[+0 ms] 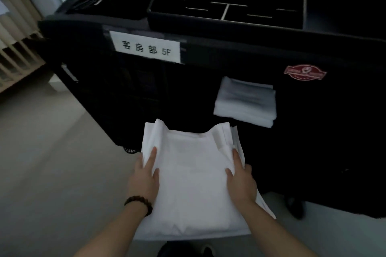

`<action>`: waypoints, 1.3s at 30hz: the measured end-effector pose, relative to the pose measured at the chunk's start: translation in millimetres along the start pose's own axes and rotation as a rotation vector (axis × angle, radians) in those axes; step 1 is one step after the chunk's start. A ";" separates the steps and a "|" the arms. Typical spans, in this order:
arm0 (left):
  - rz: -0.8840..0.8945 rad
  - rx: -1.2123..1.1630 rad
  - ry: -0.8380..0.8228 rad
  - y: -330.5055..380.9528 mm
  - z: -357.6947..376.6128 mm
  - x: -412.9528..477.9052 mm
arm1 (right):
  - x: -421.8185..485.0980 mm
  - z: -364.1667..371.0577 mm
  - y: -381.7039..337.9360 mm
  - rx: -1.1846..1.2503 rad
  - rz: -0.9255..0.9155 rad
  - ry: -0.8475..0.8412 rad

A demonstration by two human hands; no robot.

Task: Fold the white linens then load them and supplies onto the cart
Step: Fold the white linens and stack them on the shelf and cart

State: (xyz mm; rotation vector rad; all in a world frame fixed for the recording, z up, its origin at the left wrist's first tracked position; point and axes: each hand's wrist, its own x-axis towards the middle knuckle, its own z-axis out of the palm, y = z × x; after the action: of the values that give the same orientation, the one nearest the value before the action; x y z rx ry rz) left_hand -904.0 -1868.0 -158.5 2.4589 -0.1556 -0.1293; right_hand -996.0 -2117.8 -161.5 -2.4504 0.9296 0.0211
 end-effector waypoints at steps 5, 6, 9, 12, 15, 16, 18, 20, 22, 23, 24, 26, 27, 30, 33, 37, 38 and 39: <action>0.098 0.006 -0.096 14.7 28.5 8.5 | -5.0 0.2 30.6 -0.119 0.145 0.021; 0.112 -0.003 -0.119 15.5 34.1 10.8 | -6.5 1.7 35.1 -0.132 0.172 0.023; 0.160 0.004 -0.166 16.1 51.8 18.8 | -9.4 8.2 49.5 -0.107 0.219 0.046; 0.189 0.017 -0.193 12.1 73.5 24.0 | -8.5 18.5 65.9 -0.108 0.249 0.058; 0.187 0.048 -0.204 6.8 98.7 22.6 | -5.6 30.1 84.4 -0.137 0.277 0.057; 0.174 0.067 -0.205 5.7 107.5 21.7 | -4.0 33.4 91.6 -0.163 0.280 0.054; 0.151 0.089 -0.215 2.9 127.5 17.5 | -0.5 42.0 109.6 -0.182 0.285 0.042; 0.157 0.092 -0.223 0.1 150.5 14.2 | 5.9 52.8 129.1 -0.223 0.288 0.028; 0.176 0.096 -0.219 -3.1 177.2 15.1 | 16.4 66.1 149.6 -0.284 0.283 0.035; 0.180 0.100 -0.217 -5.3 191.5 16.7 | 21.7 73.6 159.7 -0.278 0.284 0.045; 0.182 0.106 -0.216 -7.8 206.2 19.3 | 27.6 81.3 169.4 -0.249 0.283 0.054; 0.187 0.131 -0.218 -13.2 235.9 27.3 | 41.6 97.2 187.1 -0.187 0.277 0.073; 0.196 0.145 -0.218 -16.8 250.7 32.2 | 49.3 106.2 195.9 -0.163 0.279 0.085; 0.236 0.171 -0.197 -27.9 294.8 54.6 | 79.5 137.2 218.3 -0.139 0.277 0.145; 0.281 0.191 -0.172 -39.9 338.7 82.3 | 114.4 171.3 239.4 -0.145 0.263 0.219; 0.336 0.192 -0.138 -53.6 393.5 129.9 | 168.6 210.1 260.5 -0.078 0.223 0.278; 0.347 0.183 -0.127 -55.5 406.5 141.6 | 182.5 218.3 265.0 -0.067 0.213 0.299; 0.357 0.166 -0.119 -56.7 418.5 153.0 | 196.1 225.5 269.1 -0.065 0.200 0.320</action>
State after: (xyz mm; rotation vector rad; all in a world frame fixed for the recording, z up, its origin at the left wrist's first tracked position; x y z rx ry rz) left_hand -803.7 -2104.2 -527.3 2.5417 -0.6765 -0.1093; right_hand -977.1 -2302.6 -518.2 -2.4527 1.3284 -0.2819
